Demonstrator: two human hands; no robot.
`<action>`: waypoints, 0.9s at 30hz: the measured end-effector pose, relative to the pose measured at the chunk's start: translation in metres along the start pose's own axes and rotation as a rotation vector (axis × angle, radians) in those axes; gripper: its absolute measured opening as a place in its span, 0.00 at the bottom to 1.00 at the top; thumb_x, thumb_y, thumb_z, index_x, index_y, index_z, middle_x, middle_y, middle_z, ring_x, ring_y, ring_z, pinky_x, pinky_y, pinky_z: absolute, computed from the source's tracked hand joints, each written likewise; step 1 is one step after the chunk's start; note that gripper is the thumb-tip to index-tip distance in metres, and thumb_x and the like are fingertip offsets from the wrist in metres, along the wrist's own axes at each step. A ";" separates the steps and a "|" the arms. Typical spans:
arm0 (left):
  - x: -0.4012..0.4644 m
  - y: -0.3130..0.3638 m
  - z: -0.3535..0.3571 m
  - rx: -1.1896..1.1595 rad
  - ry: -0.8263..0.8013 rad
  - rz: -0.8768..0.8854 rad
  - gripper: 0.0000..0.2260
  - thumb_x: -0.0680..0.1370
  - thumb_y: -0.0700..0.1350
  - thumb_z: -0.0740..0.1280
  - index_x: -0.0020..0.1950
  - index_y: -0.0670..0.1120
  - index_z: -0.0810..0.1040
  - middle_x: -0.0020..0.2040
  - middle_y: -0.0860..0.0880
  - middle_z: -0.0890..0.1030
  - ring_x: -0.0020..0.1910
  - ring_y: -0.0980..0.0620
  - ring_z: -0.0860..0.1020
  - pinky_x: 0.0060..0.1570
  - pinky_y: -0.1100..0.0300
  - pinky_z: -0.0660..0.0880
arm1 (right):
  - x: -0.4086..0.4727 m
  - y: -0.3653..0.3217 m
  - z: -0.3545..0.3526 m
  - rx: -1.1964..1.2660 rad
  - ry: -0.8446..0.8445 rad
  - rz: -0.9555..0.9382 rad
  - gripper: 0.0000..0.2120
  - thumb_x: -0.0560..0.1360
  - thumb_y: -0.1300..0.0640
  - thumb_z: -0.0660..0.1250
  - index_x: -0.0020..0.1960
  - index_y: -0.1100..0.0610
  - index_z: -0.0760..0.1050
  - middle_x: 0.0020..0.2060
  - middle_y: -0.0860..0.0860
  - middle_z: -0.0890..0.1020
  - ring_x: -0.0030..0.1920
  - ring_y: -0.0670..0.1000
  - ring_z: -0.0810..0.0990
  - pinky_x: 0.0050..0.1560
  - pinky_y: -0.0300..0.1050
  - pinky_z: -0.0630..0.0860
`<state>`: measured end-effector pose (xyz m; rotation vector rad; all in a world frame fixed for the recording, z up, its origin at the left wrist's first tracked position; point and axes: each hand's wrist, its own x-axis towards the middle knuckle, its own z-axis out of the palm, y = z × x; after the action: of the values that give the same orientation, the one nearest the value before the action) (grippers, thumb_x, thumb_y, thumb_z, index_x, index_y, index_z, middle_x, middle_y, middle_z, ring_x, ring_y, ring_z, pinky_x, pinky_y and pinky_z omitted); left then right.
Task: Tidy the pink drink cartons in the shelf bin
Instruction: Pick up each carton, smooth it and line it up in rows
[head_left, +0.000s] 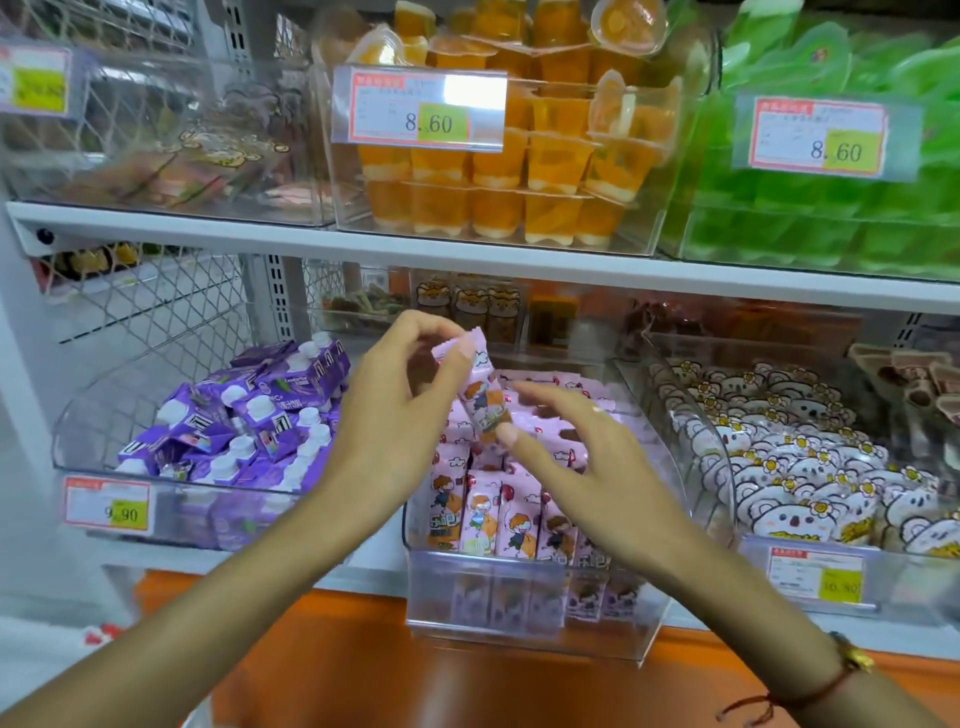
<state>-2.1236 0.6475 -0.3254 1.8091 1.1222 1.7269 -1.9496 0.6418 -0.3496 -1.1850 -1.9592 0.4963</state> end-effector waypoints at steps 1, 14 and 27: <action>-0.005 0.002 0.001 -0.038 0.016 0.011 0.03 0.78 0.47 0.67 0.45 0.54 0.76 0.41 0.53 0.81 0.43 0.50 0.80 0.45 0.58 0.76 | 0.000 -0.005 0.003 0.072 -0.010 -0.010 0.26 0.70 0.30 0.57 0.66 0.38 0.69 0.62 0.34 0.73 0.63 0.36 0.69 0.62 0.37 0.66; -0.033 -0.005 0.007 0.166 -0.212 -0.010 0.18 0.68 0.40 0.69 0.55 0.56 0.75 0.53 0.62 0.77 0.54 0.62 0.75 0.54 0.59 0.74 | 0.011 -0.013 0.006 0.800 0.001 0.401 0.07 0.73 0.56 0.71 0.46 0.59 0.77 0.33 0.47 0.84 0.36 0.46 0.84 0.39 0.35 0.79; -0.033 -0.009 0.013 0.213 -0.160 0.044 0.10 0.80 0.49 0.64 0.61 0.56 0.72 0.58 0.61 0.79 0.59 0.62 0.76 0.58 0.52 0.75 | 0.007 -0.016 0.001 0.827 0.048 0.210 0.12 0.76 0.62 0.65 0.60 0.58 0.77 0.53 0.50 0.84 0.54 0.47 0.82 0.55 0.40 0.77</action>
<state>-2.1109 0.6305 -0.3550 2.0725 1.2459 1.5021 -1.9611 0.6405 -0.3364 -0.8356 -1.3469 1.2254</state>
